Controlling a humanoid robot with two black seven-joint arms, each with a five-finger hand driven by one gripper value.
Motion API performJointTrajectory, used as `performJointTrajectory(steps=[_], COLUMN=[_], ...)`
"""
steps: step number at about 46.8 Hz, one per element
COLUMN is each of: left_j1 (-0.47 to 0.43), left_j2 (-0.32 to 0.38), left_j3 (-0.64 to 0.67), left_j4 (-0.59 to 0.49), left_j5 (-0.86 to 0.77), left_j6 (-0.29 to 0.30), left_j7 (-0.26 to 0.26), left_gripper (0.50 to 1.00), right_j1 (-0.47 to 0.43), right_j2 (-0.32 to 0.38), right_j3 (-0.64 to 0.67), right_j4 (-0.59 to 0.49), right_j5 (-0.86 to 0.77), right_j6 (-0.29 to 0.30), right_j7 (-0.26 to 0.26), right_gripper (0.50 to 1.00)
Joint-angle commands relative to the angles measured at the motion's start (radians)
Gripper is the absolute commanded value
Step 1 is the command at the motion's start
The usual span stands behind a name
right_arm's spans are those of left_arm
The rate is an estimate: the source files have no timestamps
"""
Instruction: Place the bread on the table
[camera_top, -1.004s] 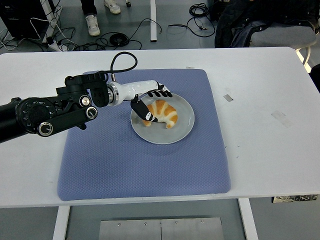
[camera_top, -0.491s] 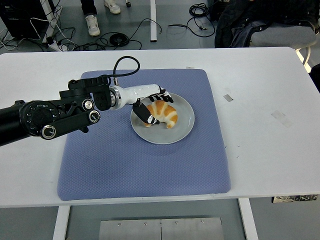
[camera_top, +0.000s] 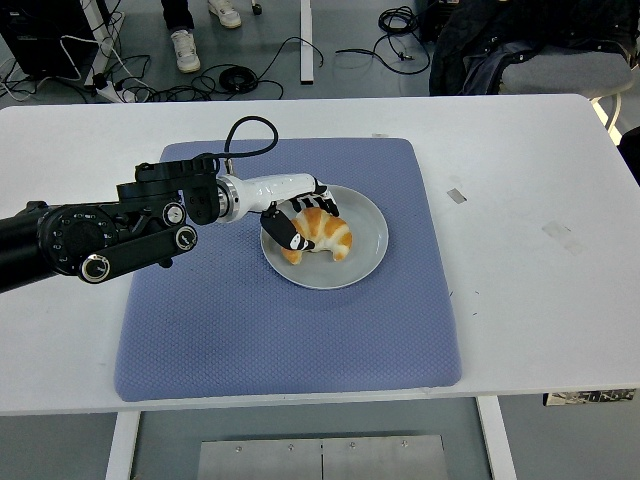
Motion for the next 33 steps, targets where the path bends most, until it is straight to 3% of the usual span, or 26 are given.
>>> performJointTrajectory(steps=[1,26,29,33], left_j1=[-0.001,-0.005,-0.007,-0.011], left_j2=[0.002,0.011,0.011,0.011], left_j3=[0.0,-0.008,-0.011,-0.012], left_j4=[0.0,0.0,0.0,0.0], left_j5=[0.0,-0.021,-0.023,-0.042], left_j6=[0.001,0.0,-0.002,-0.005], left_j7=[0.001,0.001,-0.001,-0.001], left_gripper=[0.713,0.64,0.56,0.539], right_j1=[0.0,0.0,0.0,0.0], right_j2=[0.0,0.0,0.0,0.0], right_j3=[0.0,0.0,0.0,0.0], right_j4=[0.0,0.0,0.0,0.0], right_j5=[0.001,-0.001,-0.001,-0.001], right_j6=[0.0,0.0,0.0,0.0], right_j7=[0.0,0.0,0.0,0.0], right_gripper=[1.0,1.0,1.0,1.0])
